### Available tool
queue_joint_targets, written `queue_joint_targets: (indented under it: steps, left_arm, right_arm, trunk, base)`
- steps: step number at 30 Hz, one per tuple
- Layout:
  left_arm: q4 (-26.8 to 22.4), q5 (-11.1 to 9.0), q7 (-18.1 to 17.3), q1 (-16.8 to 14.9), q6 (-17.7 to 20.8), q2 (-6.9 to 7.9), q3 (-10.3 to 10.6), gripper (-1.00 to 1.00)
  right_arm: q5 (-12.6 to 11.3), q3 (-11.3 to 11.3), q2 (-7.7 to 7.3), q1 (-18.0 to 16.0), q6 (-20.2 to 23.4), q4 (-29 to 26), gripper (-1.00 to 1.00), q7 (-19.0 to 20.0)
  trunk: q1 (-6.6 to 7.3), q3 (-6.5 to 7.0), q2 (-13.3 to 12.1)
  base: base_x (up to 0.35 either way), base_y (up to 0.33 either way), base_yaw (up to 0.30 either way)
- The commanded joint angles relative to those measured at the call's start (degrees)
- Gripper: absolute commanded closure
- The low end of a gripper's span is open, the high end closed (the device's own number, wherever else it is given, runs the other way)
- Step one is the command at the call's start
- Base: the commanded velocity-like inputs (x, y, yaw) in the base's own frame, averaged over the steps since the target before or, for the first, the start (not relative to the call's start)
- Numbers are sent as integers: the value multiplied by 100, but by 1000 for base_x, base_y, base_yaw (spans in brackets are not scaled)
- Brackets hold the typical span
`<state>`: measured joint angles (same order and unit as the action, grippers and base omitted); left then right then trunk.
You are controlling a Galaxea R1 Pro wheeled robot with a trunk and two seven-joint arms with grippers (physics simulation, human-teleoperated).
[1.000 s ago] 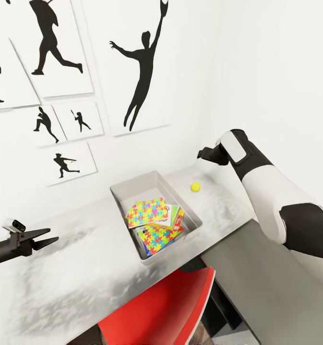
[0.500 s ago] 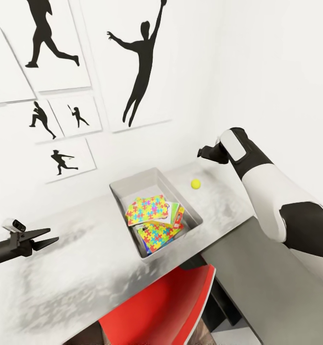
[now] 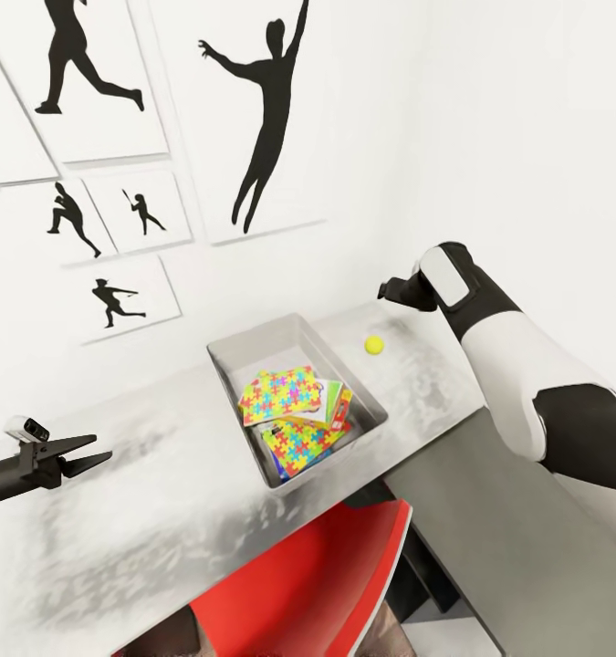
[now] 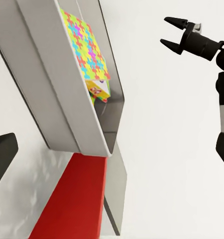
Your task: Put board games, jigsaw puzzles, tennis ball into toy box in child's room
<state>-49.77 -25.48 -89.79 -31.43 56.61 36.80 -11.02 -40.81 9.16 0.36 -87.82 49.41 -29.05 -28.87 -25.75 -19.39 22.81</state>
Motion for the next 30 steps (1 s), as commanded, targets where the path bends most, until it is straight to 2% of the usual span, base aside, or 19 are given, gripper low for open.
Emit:
queue_joint_targets:
  steps: [1,10,27,30]
  left_arm:
    - [-3,-1,-21,-3,61,2,3,-100]
    - [-5,-1,-21,-3,61,-4,11,-100]
    - [-5,-5,-21,-7,75,2,-18,-100]
    - [-20,-3,-21,-54,233,-10,-35,-100]
  right_arm:
    - [-62,28,7,-26,8,-2,-100,-99]
    - [-67,25,49,-133,13,5,-100,-415]
    - [-67,31,61,-136,16,9,-100,-444]
    - [-67,33,61,-127,11,16,-100,-445]
  trunk:
    - [-3,-20,11]
    - [-3,-105,11]
    - [-3,-265,11]
    - [-3,-293,11]
  base:
    - [0,0,0]
    - [0,0,0]
    - [0,0,0]
    - [0,0,0]
